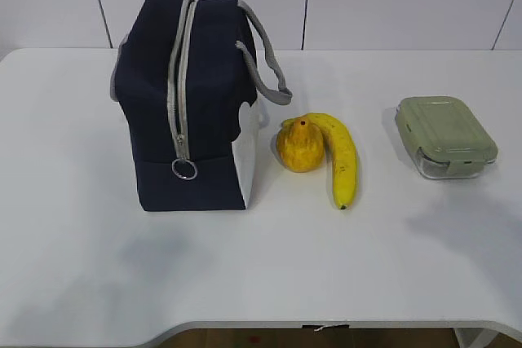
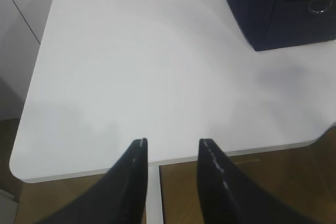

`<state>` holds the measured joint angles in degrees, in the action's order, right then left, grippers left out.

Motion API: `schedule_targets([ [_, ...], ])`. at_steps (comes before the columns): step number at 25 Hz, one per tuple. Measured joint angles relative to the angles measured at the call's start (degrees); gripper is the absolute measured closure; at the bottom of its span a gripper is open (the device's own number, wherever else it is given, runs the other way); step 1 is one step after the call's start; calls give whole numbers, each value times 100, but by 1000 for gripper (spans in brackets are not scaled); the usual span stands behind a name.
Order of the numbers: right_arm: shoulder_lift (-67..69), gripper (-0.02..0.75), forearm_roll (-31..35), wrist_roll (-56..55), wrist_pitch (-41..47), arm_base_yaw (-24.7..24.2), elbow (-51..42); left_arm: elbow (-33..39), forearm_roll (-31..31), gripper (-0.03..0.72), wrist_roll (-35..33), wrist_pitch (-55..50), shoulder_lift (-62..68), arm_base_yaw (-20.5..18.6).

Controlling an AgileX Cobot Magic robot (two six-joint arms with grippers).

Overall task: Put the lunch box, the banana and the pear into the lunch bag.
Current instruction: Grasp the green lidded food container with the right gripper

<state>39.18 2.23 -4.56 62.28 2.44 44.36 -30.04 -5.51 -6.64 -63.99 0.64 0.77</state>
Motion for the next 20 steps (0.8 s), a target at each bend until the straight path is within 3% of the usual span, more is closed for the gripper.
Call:
schedule_targets([
  [20, 3269, 358, 16, 527, -200, -2, 2210, 0, 0, 443, 0, 0, 0, 0],
])
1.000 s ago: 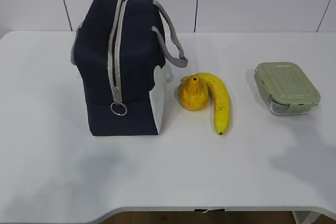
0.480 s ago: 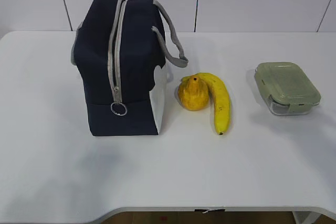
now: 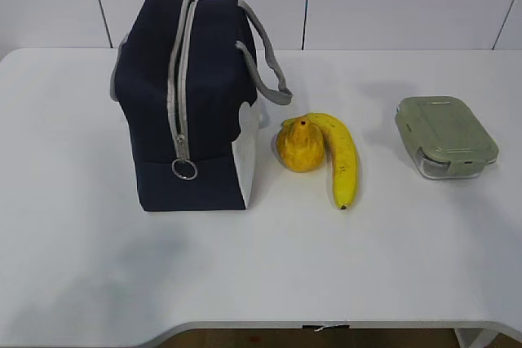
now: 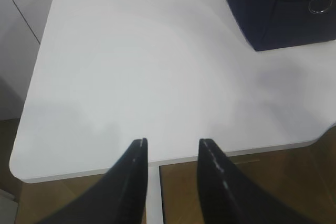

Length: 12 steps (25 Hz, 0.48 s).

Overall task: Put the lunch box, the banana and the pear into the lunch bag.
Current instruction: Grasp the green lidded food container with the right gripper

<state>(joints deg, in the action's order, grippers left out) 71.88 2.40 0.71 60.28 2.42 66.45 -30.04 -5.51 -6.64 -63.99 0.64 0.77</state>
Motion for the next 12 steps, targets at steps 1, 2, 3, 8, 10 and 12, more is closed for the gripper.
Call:
schedule_targets([
  [1, 91, 358, 27, 23, 1, -10, 13, 0, 0, 443, 0, 0, 0, 0],
  [2, 173, 358, 74, 78, 1, -36, 13, 0, 0, 443, 0, 0, 0, 0],
  [3, 235, 358, 190, 145, 1, -83, 13, 0, 0, 443, 0, 0, 0, 0],
  [8, 472, 358, 1109, 916, -12, -732, 18, 0, 0, 443, 0, 0, 0, 0],
  [10, 544, 358, 1514, 1423, 32, -1048, 26, 0, 0, 443, 0, 0, 0, 0],
  [12, 644, 358, 2014, 1995, 185, -1372, 26, 0, 0, 443, 0, 0, 0, 0],
])
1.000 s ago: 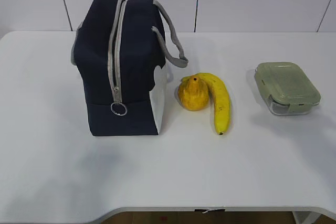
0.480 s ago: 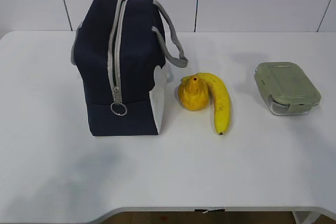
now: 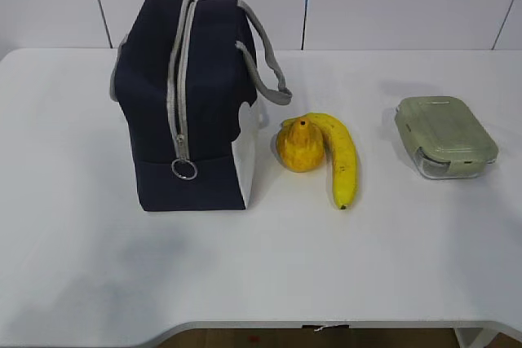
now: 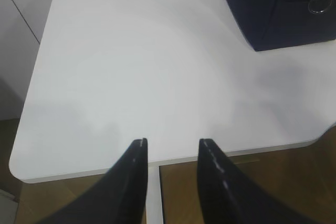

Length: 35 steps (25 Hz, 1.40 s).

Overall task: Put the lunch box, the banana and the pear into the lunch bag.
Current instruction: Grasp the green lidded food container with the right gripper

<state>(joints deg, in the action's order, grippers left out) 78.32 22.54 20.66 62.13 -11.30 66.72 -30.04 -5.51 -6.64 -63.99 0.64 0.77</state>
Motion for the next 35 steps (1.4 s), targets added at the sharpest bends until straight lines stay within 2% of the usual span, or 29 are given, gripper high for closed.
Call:
schedule_targets([
  [7, 550, 358, 1562, 1494, 626, -866, 14, 0, 0, 443, 0, 0, 0, 0],
  [10, 913, 358, 2199, 2120, 715, -1091, 41, 0, 0, 443, 0, 0, 0, 0],
  [12, 1126, 358, 2399, 2343, 715, -1150, 103, 0, 0, 443, 0, 0, 0, 0],
  [25, 1483, 357, 2389, 2303, 715, -1168, 476, 0, -5, 443, 0, 0, 0, 0],
  [35, 1713, 262, 2185, 1982, 728, -1168, 682, 0, -5, 443, 0, 0, 0, 0],
])
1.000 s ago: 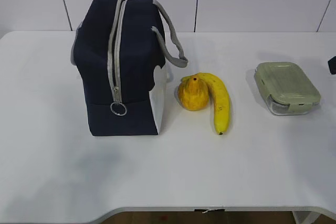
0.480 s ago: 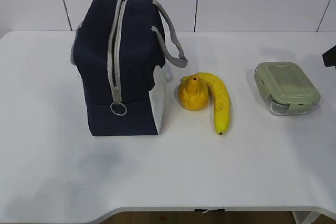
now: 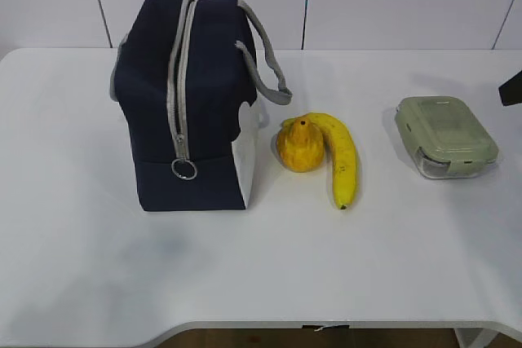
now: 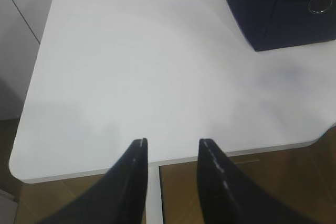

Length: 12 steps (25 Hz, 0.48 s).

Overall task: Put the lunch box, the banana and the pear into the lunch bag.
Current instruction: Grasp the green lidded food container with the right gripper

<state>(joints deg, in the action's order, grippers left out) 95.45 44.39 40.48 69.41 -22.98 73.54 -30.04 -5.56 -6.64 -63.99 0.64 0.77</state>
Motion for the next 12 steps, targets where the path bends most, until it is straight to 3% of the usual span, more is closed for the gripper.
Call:
schedule_targets([
  [12, 912, 254, -681, -614, 0, -10, 1069, 0, 0, 449, 0, 0, 0, 0],
])
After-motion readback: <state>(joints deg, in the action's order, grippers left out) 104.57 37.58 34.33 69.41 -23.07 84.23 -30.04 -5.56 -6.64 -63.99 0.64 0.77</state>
